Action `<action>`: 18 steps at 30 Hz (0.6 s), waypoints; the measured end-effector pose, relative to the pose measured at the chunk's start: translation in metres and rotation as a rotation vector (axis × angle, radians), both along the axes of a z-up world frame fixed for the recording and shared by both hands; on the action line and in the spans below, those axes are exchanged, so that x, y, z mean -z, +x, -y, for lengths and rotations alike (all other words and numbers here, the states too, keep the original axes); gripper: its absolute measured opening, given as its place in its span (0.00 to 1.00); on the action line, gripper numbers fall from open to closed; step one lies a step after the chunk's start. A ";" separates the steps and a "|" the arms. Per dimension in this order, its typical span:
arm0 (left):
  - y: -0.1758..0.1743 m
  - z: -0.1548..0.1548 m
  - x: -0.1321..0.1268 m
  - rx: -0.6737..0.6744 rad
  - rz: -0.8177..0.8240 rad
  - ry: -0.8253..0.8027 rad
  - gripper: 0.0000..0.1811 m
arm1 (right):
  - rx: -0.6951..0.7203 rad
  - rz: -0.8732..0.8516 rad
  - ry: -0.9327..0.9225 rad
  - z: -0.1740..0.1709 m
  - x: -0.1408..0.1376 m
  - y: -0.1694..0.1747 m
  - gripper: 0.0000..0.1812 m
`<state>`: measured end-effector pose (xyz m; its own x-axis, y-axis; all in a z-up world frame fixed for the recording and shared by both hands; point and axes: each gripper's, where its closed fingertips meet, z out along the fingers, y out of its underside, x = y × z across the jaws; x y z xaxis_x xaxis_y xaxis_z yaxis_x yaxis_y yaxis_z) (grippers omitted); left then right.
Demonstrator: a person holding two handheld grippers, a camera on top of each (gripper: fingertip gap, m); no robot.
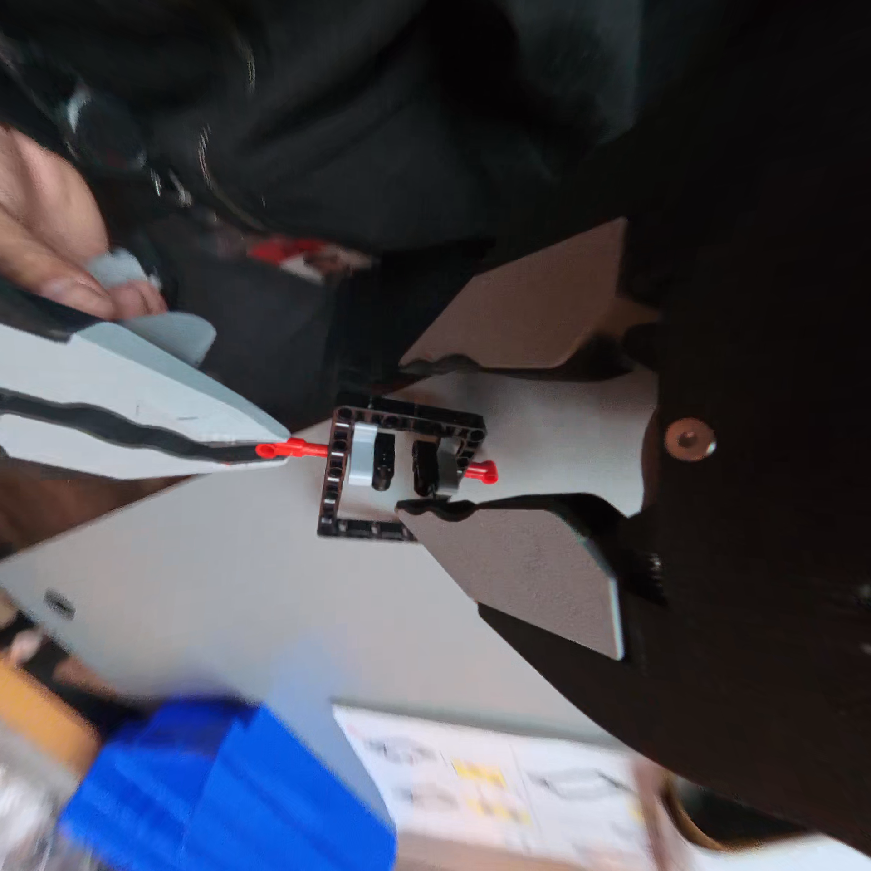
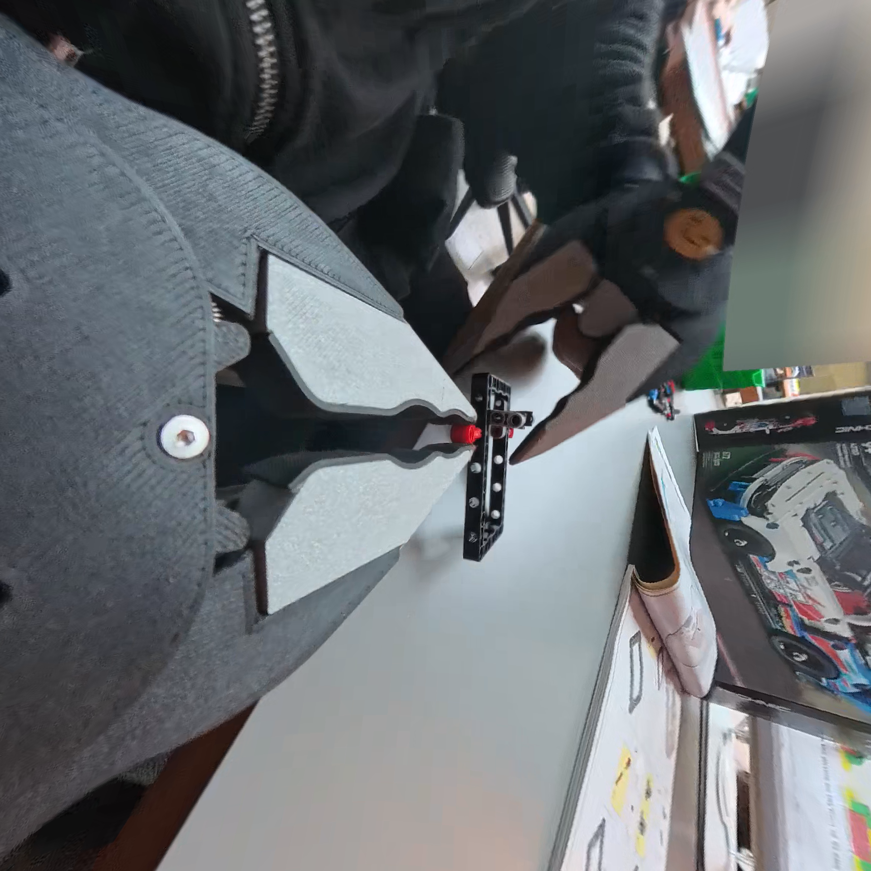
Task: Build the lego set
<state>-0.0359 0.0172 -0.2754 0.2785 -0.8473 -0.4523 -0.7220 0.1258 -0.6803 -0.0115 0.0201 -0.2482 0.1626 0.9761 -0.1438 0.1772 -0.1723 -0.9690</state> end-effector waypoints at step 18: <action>-0.077 -0.024 -0.050 -0.469 0.442 -0.025 0.13 | -0.422 0.334 0.335 -0.015 -0.053 -0.080 0.16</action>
